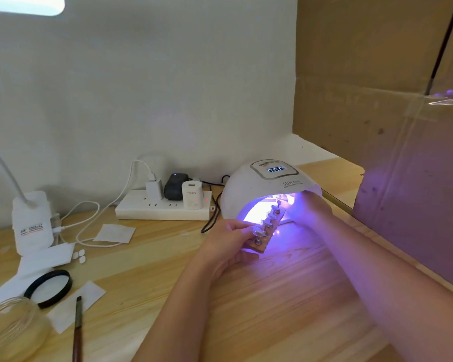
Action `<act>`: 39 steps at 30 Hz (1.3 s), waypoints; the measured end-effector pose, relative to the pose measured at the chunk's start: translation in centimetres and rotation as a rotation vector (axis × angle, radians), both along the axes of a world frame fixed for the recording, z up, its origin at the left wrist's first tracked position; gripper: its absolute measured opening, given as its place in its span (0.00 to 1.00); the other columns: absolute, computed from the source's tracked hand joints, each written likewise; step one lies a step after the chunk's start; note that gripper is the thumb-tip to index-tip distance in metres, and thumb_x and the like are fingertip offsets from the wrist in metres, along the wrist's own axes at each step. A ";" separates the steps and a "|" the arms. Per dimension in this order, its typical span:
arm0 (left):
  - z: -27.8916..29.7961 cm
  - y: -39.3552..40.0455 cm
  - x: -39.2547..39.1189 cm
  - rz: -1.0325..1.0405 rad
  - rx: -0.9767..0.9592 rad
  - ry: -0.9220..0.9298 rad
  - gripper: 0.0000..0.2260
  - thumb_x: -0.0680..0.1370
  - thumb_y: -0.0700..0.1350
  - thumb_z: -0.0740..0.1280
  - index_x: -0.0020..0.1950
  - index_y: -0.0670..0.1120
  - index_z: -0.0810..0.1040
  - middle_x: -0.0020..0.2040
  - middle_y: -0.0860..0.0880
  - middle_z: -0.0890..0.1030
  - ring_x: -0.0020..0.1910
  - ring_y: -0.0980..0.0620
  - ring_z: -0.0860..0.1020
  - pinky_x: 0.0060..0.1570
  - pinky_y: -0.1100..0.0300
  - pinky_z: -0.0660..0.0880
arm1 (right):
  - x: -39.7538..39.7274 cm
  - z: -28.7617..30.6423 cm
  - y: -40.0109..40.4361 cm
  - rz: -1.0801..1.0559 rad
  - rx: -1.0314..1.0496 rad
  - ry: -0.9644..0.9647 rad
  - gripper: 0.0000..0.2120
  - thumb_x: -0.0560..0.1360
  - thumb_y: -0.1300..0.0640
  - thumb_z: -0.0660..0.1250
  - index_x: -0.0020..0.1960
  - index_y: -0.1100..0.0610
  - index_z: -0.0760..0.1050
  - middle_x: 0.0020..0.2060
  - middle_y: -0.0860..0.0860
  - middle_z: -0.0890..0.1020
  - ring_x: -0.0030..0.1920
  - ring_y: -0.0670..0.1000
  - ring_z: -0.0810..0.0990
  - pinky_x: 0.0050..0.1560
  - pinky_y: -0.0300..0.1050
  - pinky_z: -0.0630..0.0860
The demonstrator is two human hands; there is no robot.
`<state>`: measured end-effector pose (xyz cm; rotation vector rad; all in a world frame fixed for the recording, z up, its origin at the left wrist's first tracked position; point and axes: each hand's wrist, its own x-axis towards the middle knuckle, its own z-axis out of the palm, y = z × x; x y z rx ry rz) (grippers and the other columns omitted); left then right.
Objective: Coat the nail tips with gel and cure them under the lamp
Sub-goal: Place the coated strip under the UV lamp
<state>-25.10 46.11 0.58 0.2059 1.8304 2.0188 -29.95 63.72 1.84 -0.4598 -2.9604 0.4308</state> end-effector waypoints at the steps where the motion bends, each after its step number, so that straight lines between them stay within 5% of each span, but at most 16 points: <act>1: 0.0 0.0 0.0 0.004 -0.002 0.002 0.09 0.75 0.35 0.64 0.38 0.43 0.80 0.27 0.50 0.79 0.26 0.57 0.77 0.26 0.65 0.74 | 0.1 -0.1 -0.1 -0.005 0.012 0.011 0.15 0.79 0.55 0.55 0.62 0.60 0.70 0.57 0.56 0.76 0.57 0.58 0.75 0.46 0.43 0.67; 13: 0.1 0.2 0.2 -0.014 -0.037 0.016 0.05 0.76 0.36 0.63 0.47 0.39 0.79 0.26 0.52 0.76 0.24 0.58 0.74 0.25 0.66 0.71 | 1.0 -0.9 1.8 0.034 -0.189 0.145 0.11 0.76 0.52 0.64 0.53 0.57 0.76 0.54 0.56 0.77 0.51 0.55 0.77 0.45 0.41 0.67; 17: 0.2 0.3 0.3 -0.005 -0.052 0.024 0.05 0.76 0.37 0.64 0.45 0.40 0.79 0.25 0.53 0.76 0.24 0.59 0.74 0.25 0.66 0.72 | 2.3 -0.7 2.6 0.014 -0.186 0.166 0.10 0.73 0.52 0.67 0.51 0.56 0.75 0.39 0.45 0.79 0.44 0.53 0.76 0.39 0.42 0.68; 19: 0.3 0.4 0.4 0.005 -0.059 0.030 0.05 0.75 0.36 0.64 0.45 0.40 0.80 0.26 0.52 0.76 0.24 0.58 0.74 0.25 0.66 0.72 | 3.3 -0.6 3.0 -0.004 -0.182 0.179 0.13 0.70 0.51 0.69 0.44 0.61 0.79 0.35 0.53 0.81 0.42 0.59 0.76 0.40 0.46 0.72; 22: 0.2 0.5 0.3 0.023 -0.063 0.028 0.04 0.75 0.37 0.65 0.46 0.39 0.80 0.26 0.52 0.75 0.24 0.58 0.74 0.25 0.66 0.72 | 5.2 -0.6 3.3 0.009 -0.203 0.210 0.17 0.69 0.48 0.70 0.31 0.59 0.70 0.27 0.55 0.72 0.33 0.58 0.66 0.31 0.45 0.61; 26: 0.2 0.9 0.4 0.089 -0.089 0.035 0.04 0.74 0.37 0.66 0.46 0.40 0.81 0.28 0.50 0.76 0.25 0.58 0.75 0.25 0.66 0.72 | 6.7 -0.5 3.4 0.039 -0.212 0.251 0.18 0.67 0.49 0.71 0.34 0.65 0.75 0.24 0.50 0.76 0.32 0.57 0.69 0.27 0.41 0.62; 28: 0.1 1.5 0.5 0.146 -0.121 0.052 0.04 0.74 0.37 0.66 0.42 0.42 0.81 0.29 0.50 0.77 0.24 0.59 0.76 0.24 0.67 0.72 | 6.7 -0.7 3.3 0.009 -0.221 0.279 0.16 0.68 0.47 0.71 0.34 0.60 0.77 0.30 0.53 0.78 0.35 0.55 0.73 0.30 0.41 0.63; 31: 0.1 2.4 0.6 0.204 -0.137 0.056 0.06 0.75 0.37 0.65 0.41 0.43 0.80 0.26 0.52 0.78 0.24 0.59 0.77 0.23 0.67 0.72 | 6.3 -1.0 3.0 -0.041 -0.249 0.290 0.13 0.70 0.46 0.70 0.30 0.49 0.71 0.29 0.41 0.74 0.37 0.51 0.73 0.31 0.39 0.65; 36: 0.0 3.5 0.7 0.255 -0.156 0.075 0.18 0.76 0.37 0.64 0.26 0.48 0.80 0.22 0.55 0.77 0.26 0.58 0.79 0.22 0.66 0.72 | 5.7 -1.9 2.5 -0.115 -0.206 0.314 0.14 0.72 0.42 0.66 0.32 0.45 0.68 0.28 0.37 0.68 0.39 0.51 0.70 0.35 0.44 0.61; 39: 0.5 4.3 0.2 0.289 -0.171 0.078 0.16 0.76 0.37 0.63 0.28 0.45 0.77 0.20 0.55 0.76 0.26 0.56 0.79 0.20 0.66 0.70 | 5.7 -2.4 2.4 -0.130 -0.191 0.354 0.12 0.72 0.41 0.65 0.35 0.45 0.69 0.29 0.40 0.69 0.38 0.51 0.70 0.36 0.44 0.60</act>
